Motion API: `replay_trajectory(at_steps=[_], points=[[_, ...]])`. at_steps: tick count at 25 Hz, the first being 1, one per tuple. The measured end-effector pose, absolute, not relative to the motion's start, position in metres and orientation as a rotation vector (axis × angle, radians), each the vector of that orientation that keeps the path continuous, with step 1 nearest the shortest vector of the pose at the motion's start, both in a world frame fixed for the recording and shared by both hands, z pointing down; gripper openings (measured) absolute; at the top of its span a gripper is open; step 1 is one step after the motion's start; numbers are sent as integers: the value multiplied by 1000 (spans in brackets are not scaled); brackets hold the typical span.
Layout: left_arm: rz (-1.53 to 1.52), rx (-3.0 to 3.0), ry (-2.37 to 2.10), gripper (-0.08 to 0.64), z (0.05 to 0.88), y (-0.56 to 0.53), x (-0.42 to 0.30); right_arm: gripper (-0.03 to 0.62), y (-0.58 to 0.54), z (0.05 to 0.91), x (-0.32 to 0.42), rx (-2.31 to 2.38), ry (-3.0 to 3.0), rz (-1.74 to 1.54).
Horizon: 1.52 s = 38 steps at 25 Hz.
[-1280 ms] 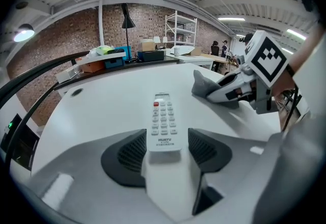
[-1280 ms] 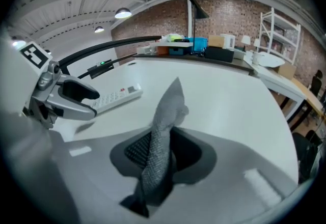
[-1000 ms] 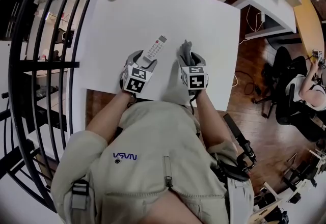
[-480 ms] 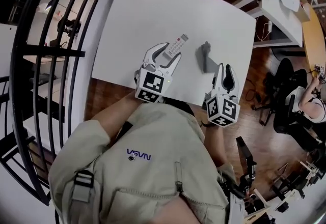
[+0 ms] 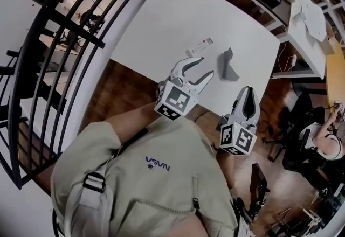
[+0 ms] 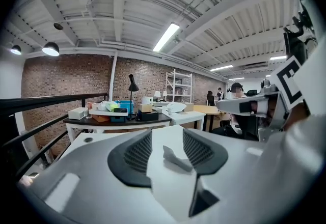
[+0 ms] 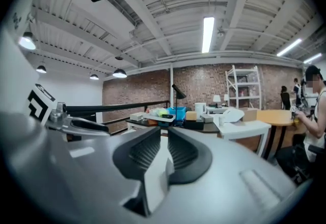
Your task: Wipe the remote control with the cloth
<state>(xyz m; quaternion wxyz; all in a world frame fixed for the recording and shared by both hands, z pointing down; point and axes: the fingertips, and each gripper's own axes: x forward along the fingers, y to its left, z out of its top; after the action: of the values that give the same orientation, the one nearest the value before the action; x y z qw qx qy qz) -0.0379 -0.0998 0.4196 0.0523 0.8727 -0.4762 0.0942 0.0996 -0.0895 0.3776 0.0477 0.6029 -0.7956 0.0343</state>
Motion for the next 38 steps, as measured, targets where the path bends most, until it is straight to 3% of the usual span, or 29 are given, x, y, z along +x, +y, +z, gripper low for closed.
replay_trajectory(at_steps=[10,20,31,38], points=[[286,2627,-1572,192,398,28,27,29,27,375,134,1681,-2569,106],[191,2651,-1632,173,361,87,9,5,90,360,114,1672,-2603,93],[156,2709,-1563,52,352,144,-40,5,150,351,60,1804,-2529,143],[222,2765,-1537,5,377,168,-28,5,169,359,72,1844,-2517,174]])
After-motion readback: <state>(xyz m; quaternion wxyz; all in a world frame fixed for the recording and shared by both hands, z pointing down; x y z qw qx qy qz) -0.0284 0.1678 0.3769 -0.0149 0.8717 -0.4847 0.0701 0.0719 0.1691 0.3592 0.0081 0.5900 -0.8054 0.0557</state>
